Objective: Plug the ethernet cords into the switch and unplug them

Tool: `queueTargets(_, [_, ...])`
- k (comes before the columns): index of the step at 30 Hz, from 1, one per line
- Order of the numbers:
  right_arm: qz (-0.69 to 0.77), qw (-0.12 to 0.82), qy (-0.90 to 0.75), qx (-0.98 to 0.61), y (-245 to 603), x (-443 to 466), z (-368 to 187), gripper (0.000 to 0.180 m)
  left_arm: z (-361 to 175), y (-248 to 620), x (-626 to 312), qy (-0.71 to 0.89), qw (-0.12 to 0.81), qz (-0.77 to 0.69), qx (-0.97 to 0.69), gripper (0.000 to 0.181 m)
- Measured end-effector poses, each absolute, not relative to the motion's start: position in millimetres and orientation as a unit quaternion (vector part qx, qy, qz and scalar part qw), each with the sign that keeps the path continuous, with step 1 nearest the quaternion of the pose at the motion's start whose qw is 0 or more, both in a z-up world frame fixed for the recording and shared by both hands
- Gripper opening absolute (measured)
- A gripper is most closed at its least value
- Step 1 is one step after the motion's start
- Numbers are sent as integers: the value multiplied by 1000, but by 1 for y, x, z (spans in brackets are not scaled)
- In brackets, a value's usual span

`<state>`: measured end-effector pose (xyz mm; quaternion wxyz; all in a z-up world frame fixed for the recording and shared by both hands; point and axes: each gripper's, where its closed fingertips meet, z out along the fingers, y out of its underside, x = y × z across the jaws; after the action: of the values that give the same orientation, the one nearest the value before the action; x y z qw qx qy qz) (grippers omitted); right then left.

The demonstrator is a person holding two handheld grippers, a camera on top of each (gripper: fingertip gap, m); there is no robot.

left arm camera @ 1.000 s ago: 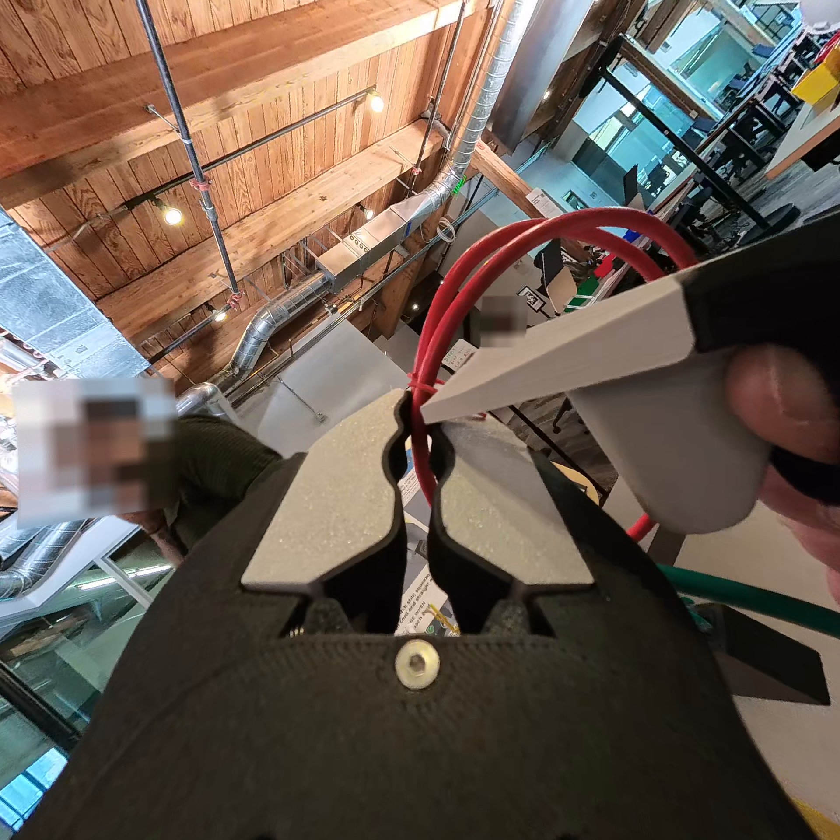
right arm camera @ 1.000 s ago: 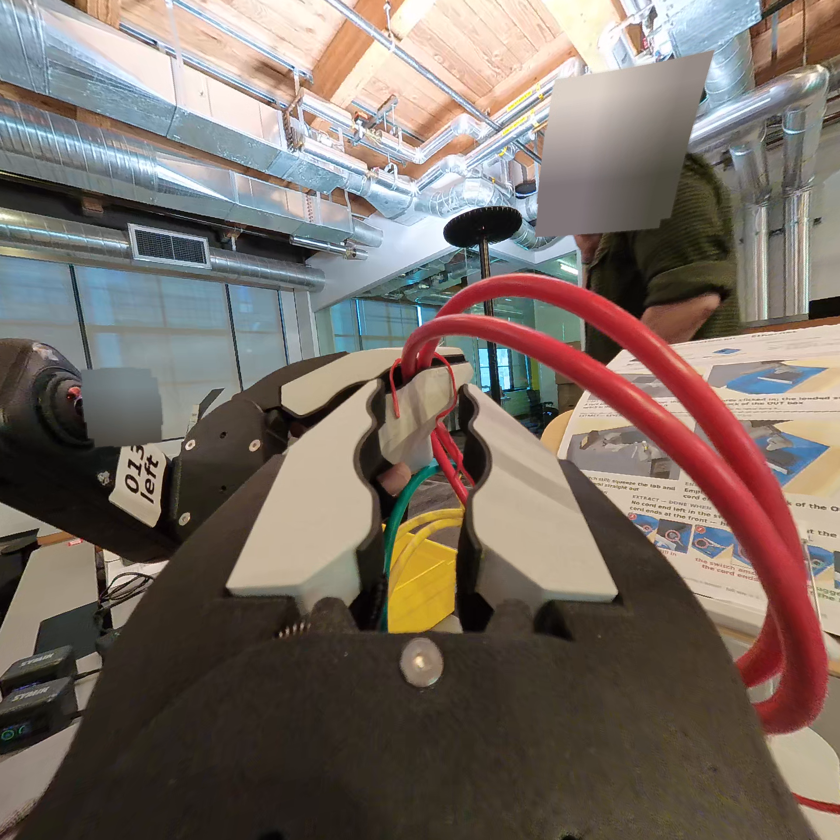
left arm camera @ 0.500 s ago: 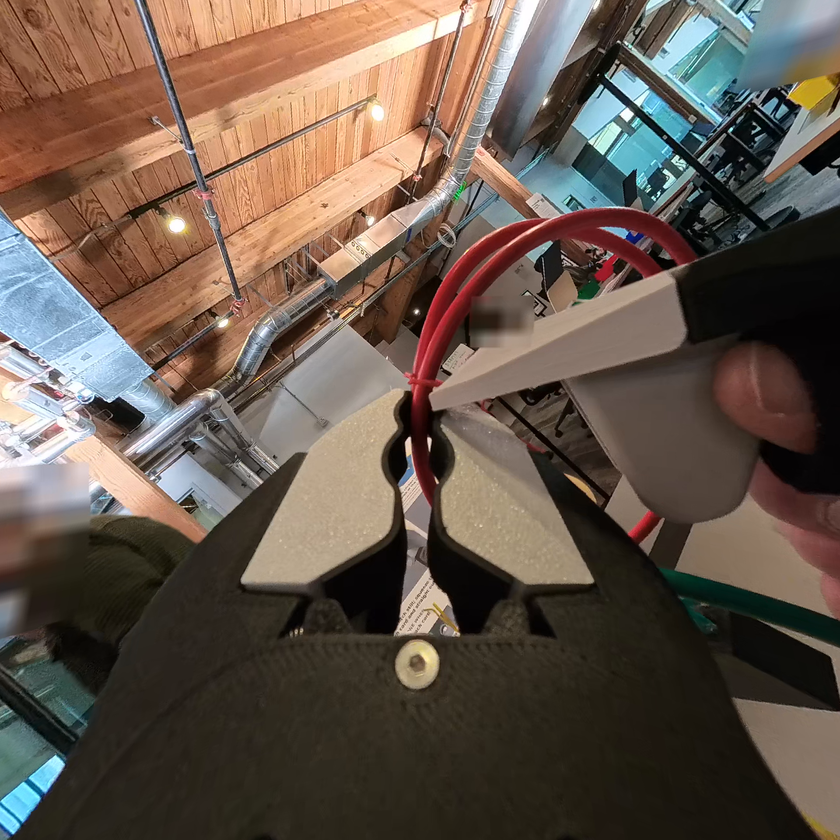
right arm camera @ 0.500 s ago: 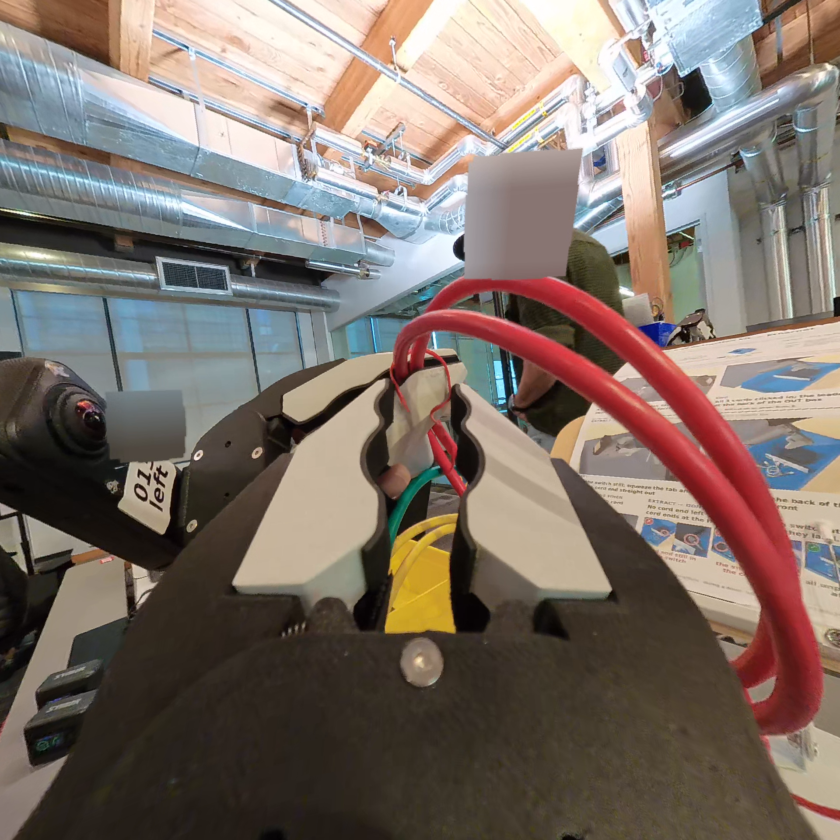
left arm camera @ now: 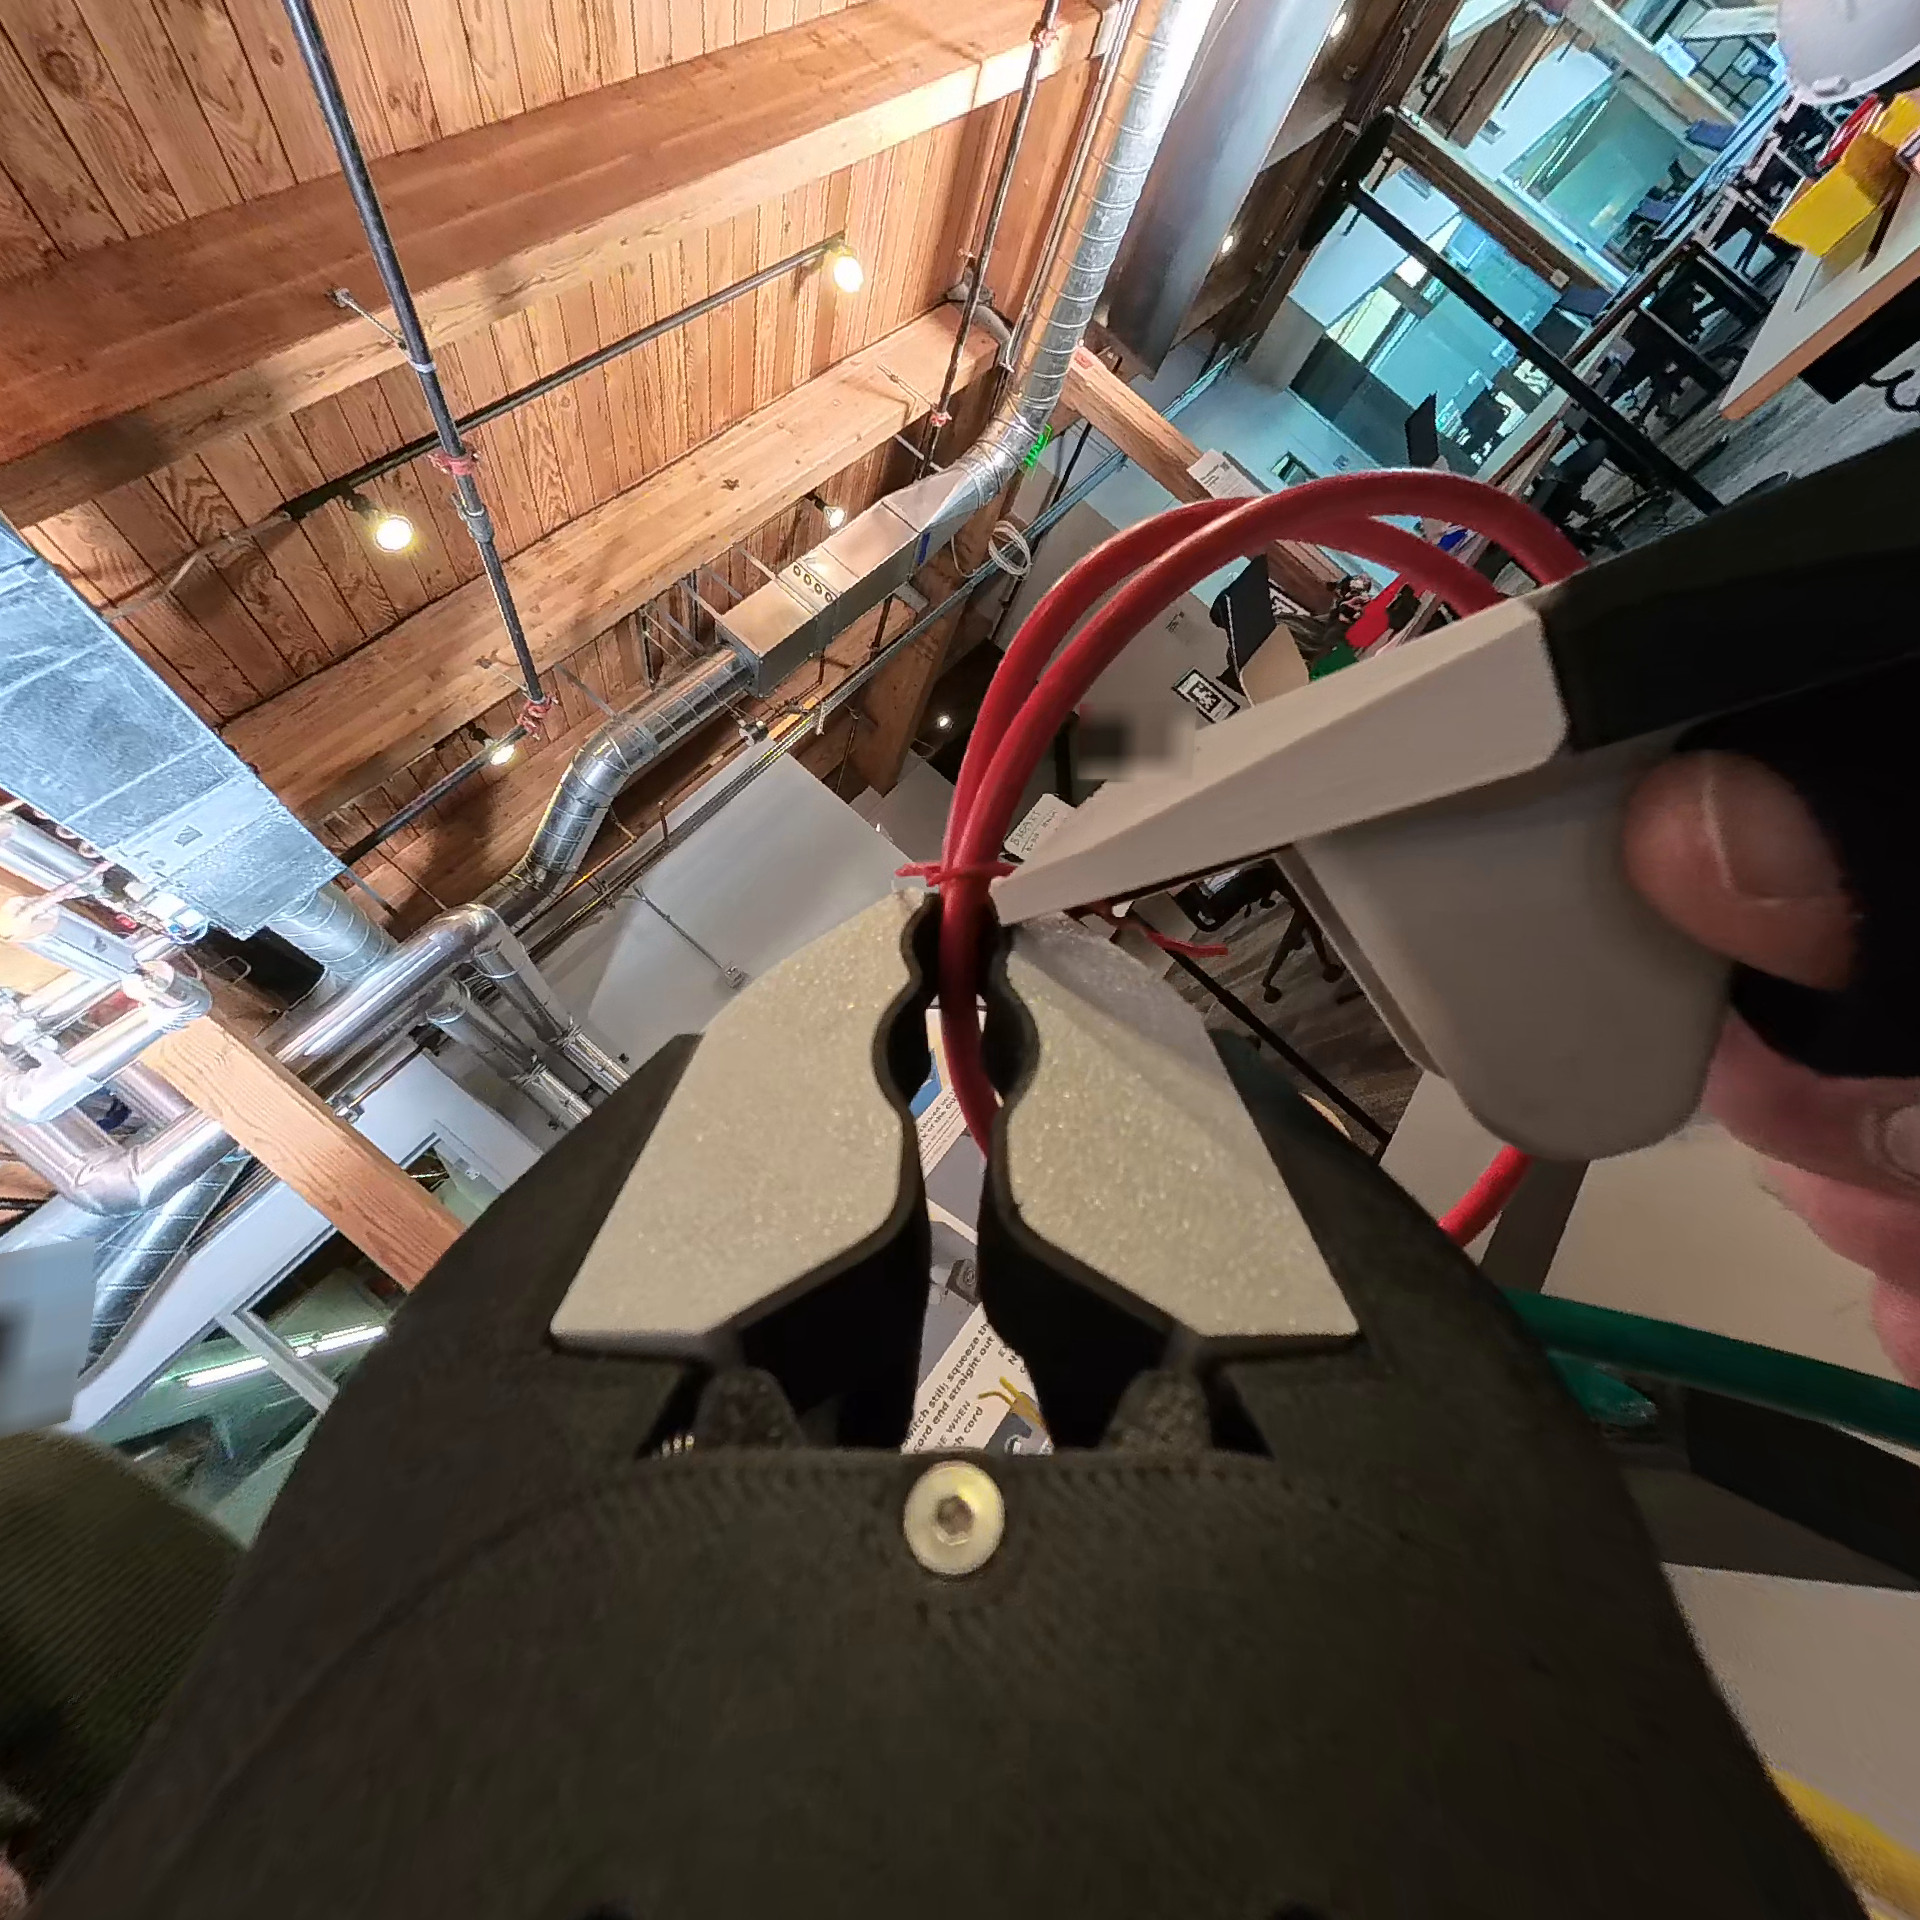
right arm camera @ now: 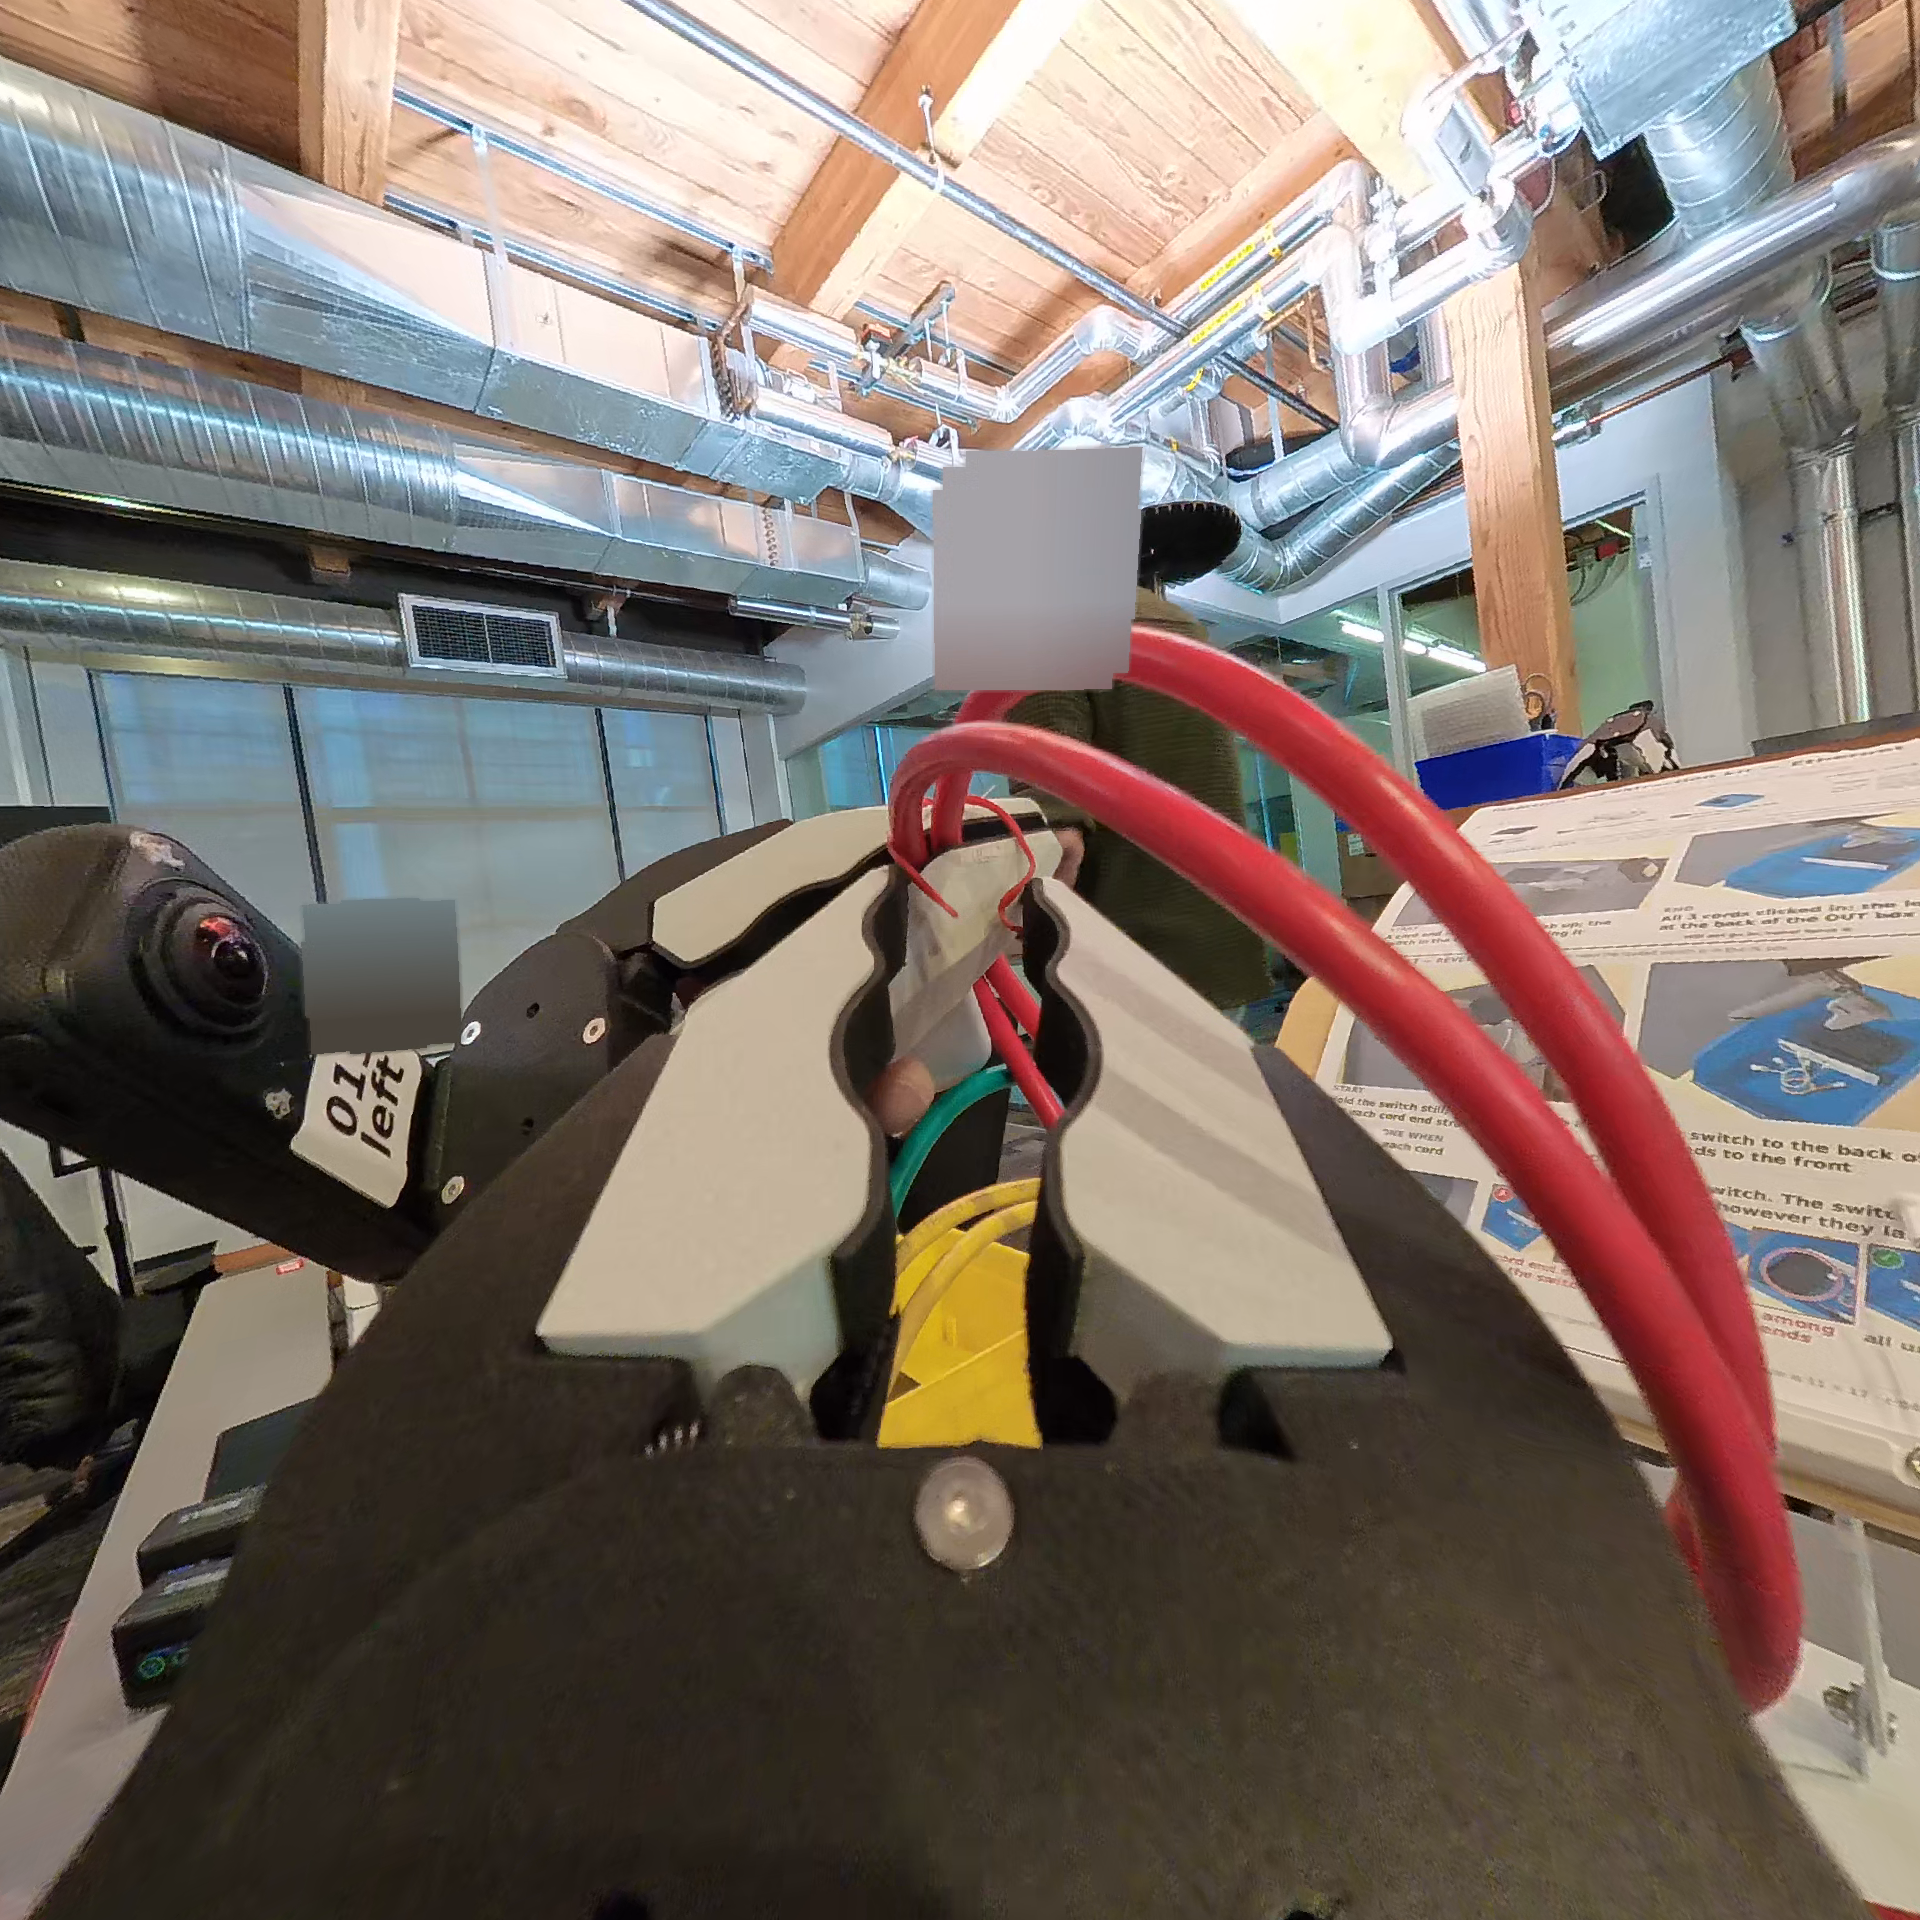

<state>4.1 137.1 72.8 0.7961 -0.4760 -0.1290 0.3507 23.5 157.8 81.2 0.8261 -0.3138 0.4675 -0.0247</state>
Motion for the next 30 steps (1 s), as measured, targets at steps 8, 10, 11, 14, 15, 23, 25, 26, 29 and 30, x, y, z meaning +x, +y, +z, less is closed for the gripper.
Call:
queueTargets(8, [327,805,-133,-476,133,7,71,20,81,156,26,469,826,-24,-312,5])
queueTargets(10, [327,808,-130,-473,132,8,71,21,80,156,26,469,826,-24,-312,5])
queueTargets(11, [329,806,-131,-474,132,7,70,18,80,155,26,469,826,-24,-313,5])
queueTargets(14, [331,806,-130,-472,131,8,70,17,80,155,27,470,825,-24,-312,5])
queueTargets(15, [332,807,-132,-471,130,7,70,14,80,155,27,470,825,-24,-313,5])
queueTargets(23, [338,802,-134,-473,129,7,67,8,80,155,26,471,825,-23,-312,4])
queueTargets(25, [337,803,-136,-473,128,7,68,6,80,154,26,471,825,-23,-311,5])
queueTargets(26, [339,802,-137,-472,128,7,68,5,80,154,26,471,825,-23,-311,5])
queueTargets(29, [340,801,-139,-472,127,7,69,1,80,154,25,471,825,-22,-312,4])
queueTargets(30, [342,801,-139,-472,127,7,69,1,80,154,25,470,825,-23,-311,5])
